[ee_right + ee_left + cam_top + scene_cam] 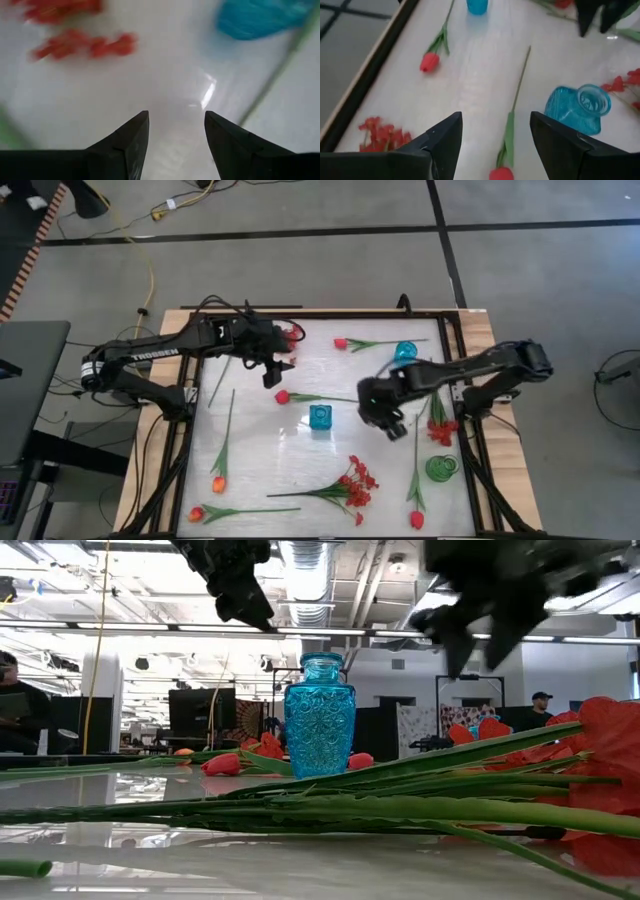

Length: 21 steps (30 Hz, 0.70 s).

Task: Sort flowers into vase by color
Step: Put the center pink flower into the bottom blue vase

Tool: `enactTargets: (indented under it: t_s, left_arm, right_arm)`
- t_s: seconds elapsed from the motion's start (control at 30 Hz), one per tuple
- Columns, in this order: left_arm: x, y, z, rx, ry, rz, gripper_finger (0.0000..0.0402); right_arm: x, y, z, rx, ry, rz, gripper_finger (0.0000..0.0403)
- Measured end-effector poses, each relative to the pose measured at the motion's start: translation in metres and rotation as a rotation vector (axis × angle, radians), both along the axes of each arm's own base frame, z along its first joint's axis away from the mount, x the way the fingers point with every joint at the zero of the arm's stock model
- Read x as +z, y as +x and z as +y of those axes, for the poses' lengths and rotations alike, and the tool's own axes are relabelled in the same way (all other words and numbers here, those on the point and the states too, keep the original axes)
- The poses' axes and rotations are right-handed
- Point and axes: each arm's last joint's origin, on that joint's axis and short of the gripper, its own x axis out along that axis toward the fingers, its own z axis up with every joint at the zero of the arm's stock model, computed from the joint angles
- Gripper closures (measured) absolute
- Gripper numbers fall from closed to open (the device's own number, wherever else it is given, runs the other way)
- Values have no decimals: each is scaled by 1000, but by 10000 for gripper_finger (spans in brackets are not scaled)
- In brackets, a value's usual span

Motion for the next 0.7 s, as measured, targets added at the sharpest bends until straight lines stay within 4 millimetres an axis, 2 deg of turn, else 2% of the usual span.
enactTargets:
  t_s: [0.2,0.37,0.57,0.7]
  left_arm:
    - [-6,-7,-2,20,-48,89,180]
    - [-8,-9,-3,22,-60,119,180]
    - [-7,-11,-4,19,-57,118,180]
    - [-3,-13,-4,15,-41,102,180]
  right_arm:
    - [-36,26,-35,-220,16,64,186]
    - [-54,40,-52,-371,53,56,186]
    - [-69,49,-57,-444,71,55,186]
    - [-81,55,-56,-464,9,50,186]
